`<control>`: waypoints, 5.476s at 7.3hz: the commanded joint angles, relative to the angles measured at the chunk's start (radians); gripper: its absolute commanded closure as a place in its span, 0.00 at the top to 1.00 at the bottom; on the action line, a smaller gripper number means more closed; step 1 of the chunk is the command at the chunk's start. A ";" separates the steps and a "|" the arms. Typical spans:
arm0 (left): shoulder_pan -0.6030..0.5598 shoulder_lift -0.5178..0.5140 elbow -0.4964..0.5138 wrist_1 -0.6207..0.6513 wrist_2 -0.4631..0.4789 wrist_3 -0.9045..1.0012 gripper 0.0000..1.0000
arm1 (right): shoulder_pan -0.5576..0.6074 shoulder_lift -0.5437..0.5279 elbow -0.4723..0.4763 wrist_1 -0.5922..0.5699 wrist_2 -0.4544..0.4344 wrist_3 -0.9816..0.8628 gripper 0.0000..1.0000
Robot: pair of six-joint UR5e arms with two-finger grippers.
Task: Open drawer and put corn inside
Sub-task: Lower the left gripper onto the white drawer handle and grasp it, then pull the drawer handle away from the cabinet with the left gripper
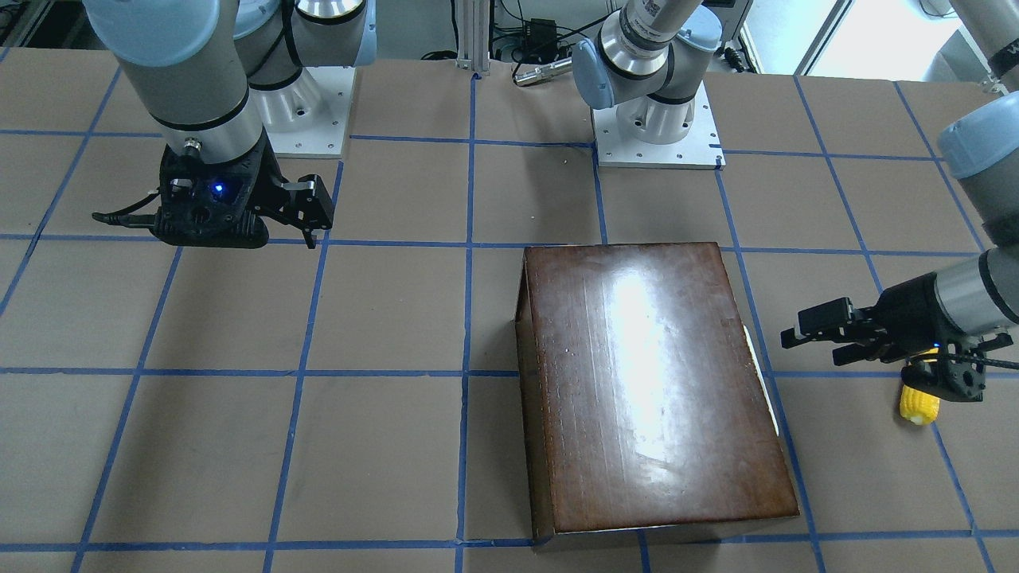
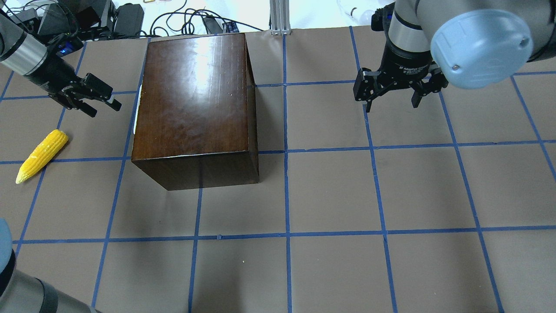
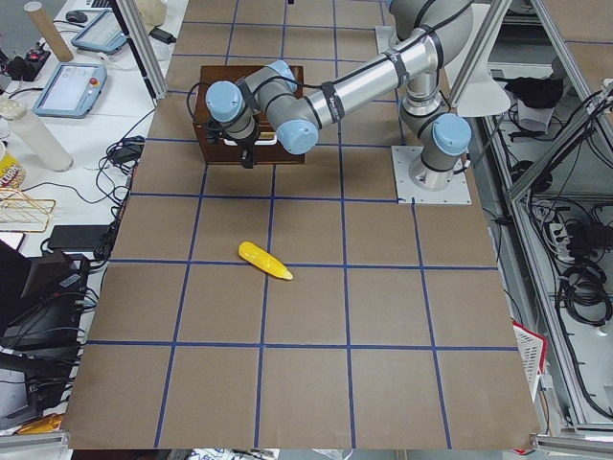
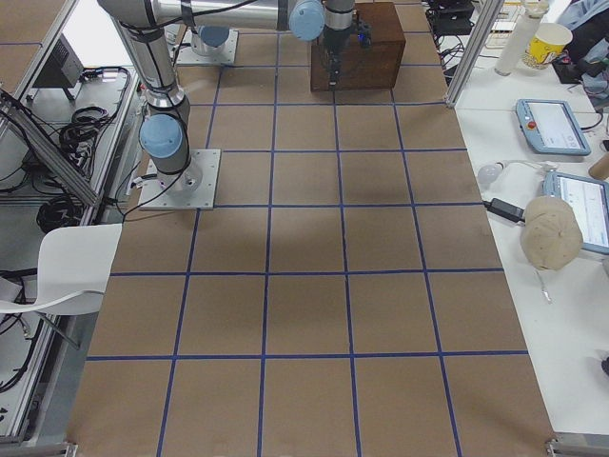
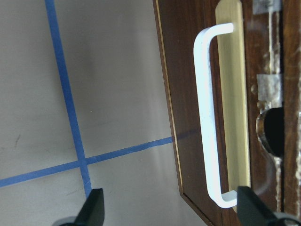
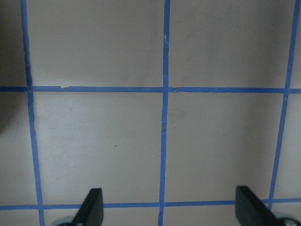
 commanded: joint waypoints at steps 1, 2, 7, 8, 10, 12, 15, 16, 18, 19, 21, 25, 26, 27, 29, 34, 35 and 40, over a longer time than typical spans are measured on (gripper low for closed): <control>-0.018 -0.014 -0.019 0.032 -0.073 -0.010 1.00 | 0.000 0.000 0.000 -0.001 0.000 0.000 1.00; -0.020 -0.028 -0.024 0.032 -0.072 -0.002 1.00 | 0.000 0.000 0.000 -0.001 0.001 0.000 1.00; -0.029 -0.068 -0.043 0.103 -0.072 -0.011 1.00 | 0.000 0.000 0.000 -0.001 0.000 0.000 1.00; -0.029 -0.071 -0.045 0.103 -0.072 -0.011 1.00 | 0.000 0.000 0.000 -0.001 0.000 0.000 1.00; -0.029 -0.074 -0.047 0.103 -0.072 -0.011 1.00 | 0.000 0.000 0.000 0.000 0.000 0.000 1.00; -0.029 -0.084 -0.047 0.103 -0.071 -0.007 1.00 | 0.000 0.000 0.000 0.000 0.000 0.000 1.00; -0.026 -0.094 -0.030 0.104 -0.064 -0.001 1.00 | 0.000 0.001 0.000 0.000 0.000 0.000 1.00; -0.021 -0.094 -0.028 0.104 -0.064 0.001 1.00 | 0.000 0.000 0.000 -0.001 0.000 0.000 1.00; -0.011 -0.094 -0.027 0.104 -0.023 0.007 1.00 | 0.000 0.000 0.000 0.000 0.000 0.000 1.00; -0.010 -0.094 -0.028 0.103 -0.020 0.021 1.00 | 0.000 0.001 0.000 0.000 0.000 0.000 1.00; -0.009 -0.094 -0.027 0.103 -0.020 0.025 1.00 | 0.000 0.000 0.000 0.000 0.000 0.000 1.00; -0.009 -0.112 0.027 0.089 0.028 0.048 1.00 | 0.000 0.000 0.000 0.000 0.000 0.000 1.00; -0.007 -0.117 0.033 0.091 0.029 0.085 1.00 | 0.000 0.000 0.000 0.000 0.000 0.000 1.00; -0.004 -0.118 0.044 0.089 0.063 0.088 1.00 | 0.000 0.001 0.000 0.000 0.000 0.000 1.00; -0.004 -0.120 0.056 0.089 0.067 0.097 1.00 | 0.000 0.001 0.000 0.000 0.000 0.000 1.00; 0.017 -0.141 0.073 0.089 0.071 0.136 1.00 | 0.000 0.002 0.000 0.000 0.000 0.000 1.00; 0.022 -0.143 0.082 0.087 0.078 0.137 1.00 | 0.000 0.000 0.000 -0.001 0.000 0.000 1.00; 0.052 -0.158 0.114 0.074 0.141 0.195 1.00 | 0.000 0.000 0.000 -0.001 0.000 0.000 1.00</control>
